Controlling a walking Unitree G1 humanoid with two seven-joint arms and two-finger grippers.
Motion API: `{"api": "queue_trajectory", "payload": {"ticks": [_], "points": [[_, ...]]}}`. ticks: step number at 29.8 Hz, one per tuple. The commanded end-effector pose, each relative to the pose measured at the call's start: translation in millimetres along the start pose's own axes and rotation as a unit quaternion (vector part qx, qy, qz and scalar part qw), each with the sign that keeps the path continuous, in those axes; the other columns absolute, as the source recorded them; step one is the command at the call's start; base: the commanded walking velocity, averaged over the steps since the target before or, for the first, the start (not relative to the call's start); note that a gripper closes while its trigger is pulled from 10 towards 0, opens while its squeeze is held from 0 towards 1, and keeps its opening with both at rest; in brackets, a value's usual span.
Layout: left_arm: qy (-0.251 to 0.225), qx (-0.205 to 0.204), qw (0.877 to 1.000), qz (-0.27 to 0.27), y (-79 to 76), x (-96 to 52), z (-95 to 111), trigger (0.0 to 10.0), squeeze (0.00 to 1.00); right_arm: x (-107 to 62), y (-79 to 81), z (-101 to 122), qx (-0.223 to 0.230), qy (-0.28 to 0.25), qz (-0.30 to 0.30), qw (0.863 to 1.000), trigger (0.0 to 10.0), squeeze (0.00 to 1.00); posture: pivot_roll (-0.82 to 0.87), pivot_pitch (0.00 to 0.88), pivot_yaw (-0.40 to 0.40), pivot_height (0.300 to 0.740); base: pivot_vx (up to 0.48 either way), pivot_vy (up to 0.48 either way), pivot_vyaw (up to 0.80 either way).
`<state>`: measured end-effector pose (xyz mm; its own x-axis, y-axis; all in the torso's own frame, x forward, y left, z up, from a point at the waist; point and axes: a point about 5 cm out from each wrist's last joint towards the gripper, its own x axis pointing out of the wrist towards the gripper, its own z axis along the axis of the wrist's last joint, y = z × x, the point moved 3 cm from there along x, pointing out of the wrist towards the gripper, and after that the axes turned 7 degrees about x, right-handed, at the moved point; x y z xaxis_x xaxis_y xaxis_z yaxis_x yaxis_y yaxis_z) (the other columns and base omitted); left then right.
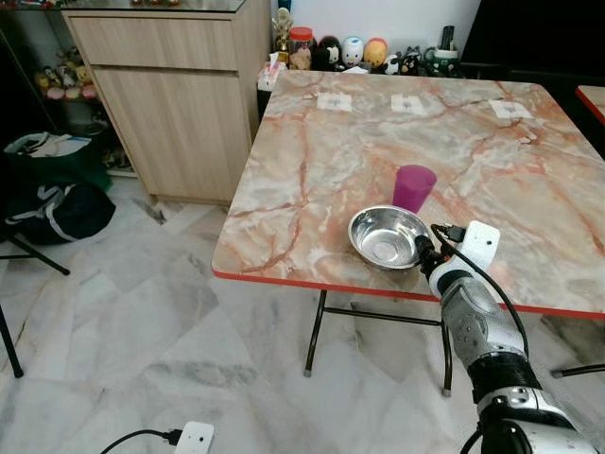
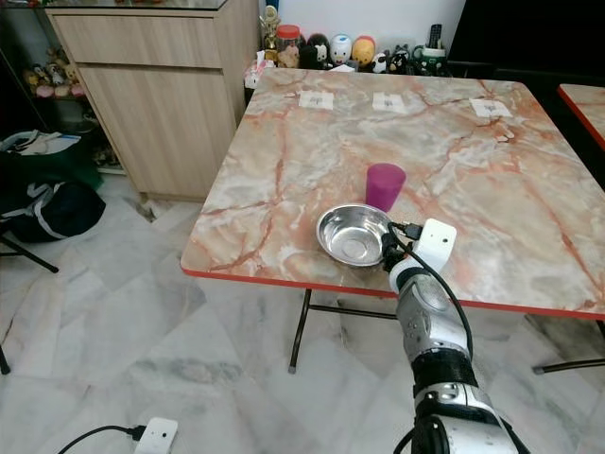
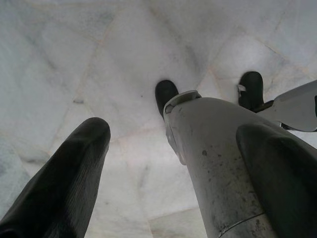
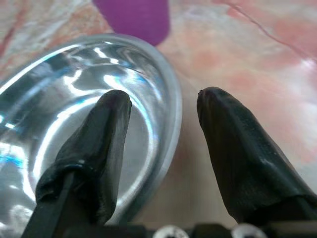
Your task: Setting the table
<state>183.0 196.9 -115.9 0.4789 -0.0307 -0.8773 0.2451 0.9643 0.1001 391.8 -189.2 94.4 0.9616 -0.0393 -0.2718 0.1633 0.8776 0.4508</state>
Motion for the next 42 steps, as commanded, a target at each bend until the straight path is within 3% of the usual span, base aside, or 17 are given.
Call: {"api": "queue_trajectory", "payload": {"ticks": [1, 12, 13, 14, 15, 16, 17, 37, 42], "points": [[0.016, 0.001, 1.000, -0.003, -2.8, -0.8, -10, 10.0, 0.00, 1.5, 0.5, 2, 0.005, 0.002, 0.002, 1.000, 10.0, 0.00, 0.09, 0.062, -0.044, 0.740, 0.000, 0.000, 0.00], [0.016, 0.000, 1.000, -0.006, -3.1, -0.9, -11, 10.0, 0.00, 3.0, -1.9, -7, 0.016, 0.028, -0.004, 0.999, 10.0, 0.00, 0.09, 0.063, -0.043, 0.740, 0.000, 0.000, 0.00], [0.016, 0.000, 1.000, -0.006, -3.2, -0.9, -11, 10.0, 0.00, 3.0, -3.1, -9, 0.018, 0.029, -0.005, 0.999, 9.4, 0.00, 0.09, 0.063, -0.043, 0.740, 0.000, 0.000, 0.00], [0.016, 0.000, 1.000, -0.006, -3.2, -0.9, -11, 10.0, 0.00, 3.0, -3.1, -9, 0.018, 0.029, -0.005, 0.999, 9.4, 0.00, 0.09, 0.063, -0.043, 0.740, 0.000, 0.000, 0.00], [0.016, 0.001, 1.000, -0.006, -3.3, -0.9, -11, 10.0, 0.00, 3.0, -3.2, -9, 0.022, 0.029, -0.003, 0.999, 4.6, 0.00, 0.09, 0.063, -0.043, 0.740, 0.000, 0.000, 0.00], [0.016, 0.001, 1.000, -0.006, -3.3, -0.9, -11, 10.0, 0.00, 3.0, -2.6, -9, 0.024, 0.027, -0.001, 0.999, 0.7, 0.00, 0.09, 0.063, -0.043, 0.740, 0.000, 0.000, 0.00], [0.016, 0.001, 1.000, -0.006, -3.3, -0.9, -11, 10.0, 0.00, 3.3, -0.8, -7, 0.029, 0.022, 0.005, 0.999, 0.0, 0.00, 0.09, 0.063, -0.045, 0.740, 0.000, 0.000, 0.00], [0.016, 0.003, 1.000, -0.008, -4.2, -0.8, -11, 10.0, 0.00, 4.6, 7.5, -4, 0.038, 0.008, 0.021, 0.999, 0.0, 0.00, 0.09, 0.052, -0.046, 0.740, 0.000, 0.000, 0.00], [0.016, 0.007, 1.000, -0.008, -4.1, -0.8, -11, 10.0, 0.00, 1.8, 12.1, 4, 0.067, -0.039, 0.036, 0.996, 0.0, 0.00, 0.09, 0.044, -0.044, 0.740, 0.000, 0.000, 0.00]]}}
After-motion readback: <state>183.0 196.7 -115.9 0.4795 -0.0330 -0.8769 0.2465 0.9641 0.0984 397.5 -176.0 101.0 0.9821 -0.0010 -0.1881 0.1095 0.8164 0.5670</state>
